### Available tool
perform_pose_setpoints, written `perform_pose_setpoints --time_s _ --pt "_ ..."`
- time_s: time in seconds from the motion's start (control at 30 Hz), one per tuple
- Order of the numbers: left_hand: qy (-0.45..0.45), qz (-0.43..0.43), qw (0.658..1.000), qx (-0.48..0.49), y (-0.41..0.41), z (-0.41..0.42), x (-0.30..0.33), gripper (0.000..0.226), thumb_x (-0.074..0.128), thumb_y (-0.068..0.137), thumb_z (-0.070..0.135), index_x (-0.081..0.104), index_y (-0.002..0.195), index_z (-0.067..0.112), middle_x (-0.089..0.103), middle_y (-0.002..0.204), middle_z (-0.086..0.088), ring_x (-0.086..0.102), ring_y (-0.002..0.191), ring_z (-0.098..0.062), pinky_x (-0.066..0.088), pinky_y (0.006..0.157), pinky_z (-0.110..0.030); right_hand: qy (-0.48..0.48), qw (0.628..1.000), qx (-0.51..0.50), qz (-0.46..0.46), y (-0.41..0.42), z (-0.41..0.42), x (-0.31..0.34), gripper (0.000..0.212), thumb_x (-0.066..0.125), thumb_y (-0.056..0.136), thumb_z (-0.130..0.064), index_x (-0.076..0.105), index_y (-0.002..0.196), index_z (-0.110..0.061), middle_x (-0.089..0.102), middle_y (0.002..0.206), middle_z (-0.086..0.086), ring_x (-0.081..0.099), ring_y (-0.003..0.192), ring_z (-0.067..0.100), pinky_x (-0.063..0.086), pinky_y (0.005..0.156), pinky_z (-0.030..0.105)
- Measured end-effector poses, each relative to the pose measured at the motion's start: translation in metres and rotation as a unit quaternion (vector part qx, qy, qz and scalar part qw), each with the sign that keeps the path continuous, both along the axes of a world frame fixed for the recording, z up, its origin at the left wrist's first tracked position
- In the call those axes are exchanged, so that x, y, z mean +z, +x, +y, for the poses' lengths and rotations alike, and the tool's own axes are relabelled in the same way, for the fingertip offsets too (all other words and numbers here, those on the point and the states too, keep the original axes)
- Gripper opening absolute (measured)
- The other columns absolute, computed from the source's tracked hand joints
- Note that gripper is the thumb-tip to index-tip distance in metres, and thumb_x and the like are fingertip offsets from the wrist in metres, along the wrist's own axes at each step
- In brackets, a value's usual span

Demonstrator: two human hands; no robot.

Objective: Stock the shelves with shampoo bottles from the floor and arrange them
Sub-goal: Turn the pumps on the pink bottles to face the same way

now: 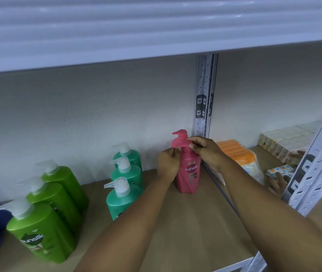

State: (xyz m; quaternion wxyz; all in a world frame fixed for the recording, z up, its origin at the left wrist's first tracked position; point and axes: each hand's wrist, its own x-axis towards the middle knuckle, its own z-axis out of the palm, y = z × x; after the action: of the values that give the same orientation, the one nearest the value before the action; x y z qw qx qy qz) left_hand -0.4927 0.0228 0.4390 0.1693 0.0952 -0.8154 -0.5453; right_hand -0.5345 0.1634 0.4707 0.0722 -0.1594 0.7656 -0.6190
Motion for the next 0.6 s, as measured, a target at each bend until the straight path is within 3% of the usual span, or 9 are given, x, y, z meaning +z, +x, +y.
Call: perform_pose_setpoints --time_s 0.33,0.47,0.6 --pt "-0.01 -0.016 1.0 0.012 -0.0032 -0.0024 0.0042 0.043 0.047 0.098 0.038 0.064 0.075 0.005 0.061 0.065 -0.002 0.052 0.056 -0.01 0.04 0.055 -0.019 -0.019 1.0 -0.014 0.014 0.0059 -0.0021 -0.0011 0.027 0.058 0.093 -0.013 0.063 0.119 -0.018 0.067 0.115 0.002 0.064 0.106 0.017 0.051 0.096 0.039" --pt "-0.017 -0.016 1.0 0.007 -0.0031 -0.0029 0.005 0.044 0.046 0.098 0.038 0.066 0.081 0.003 0.065 0.073 -0.008 0.055 0.059 -0.012 0.045 0.06 -0.023 -0.022 1.0 -0.018 0.012 0.0076 -0.002 -0.0004 0.028 0.059 0.093 -0.013 0.063 0.119 -0.02 0.067 0.115 0.0 0.064 0.106 0.016 0.051 0.096 0.039" --pt "-0.052 0.011 0.999 -0.004 0.0003 -0.0043 0.0093 0.026 0.046 0.099 0.028 0.065 0.098 0.01 0.062 0.085 0.003 0.059 0.073 -0.01 0.044 0.064 -0.015 -0.011 1.0 -0.01 0.003 0.0092 -0.0015 0.0006 0.036 0.06 0.092 -0.012 0.059 0.127 -0.022 0.065 0.12 -0.002 0.061 0.108 0.015 0.05 0.097 0.038"
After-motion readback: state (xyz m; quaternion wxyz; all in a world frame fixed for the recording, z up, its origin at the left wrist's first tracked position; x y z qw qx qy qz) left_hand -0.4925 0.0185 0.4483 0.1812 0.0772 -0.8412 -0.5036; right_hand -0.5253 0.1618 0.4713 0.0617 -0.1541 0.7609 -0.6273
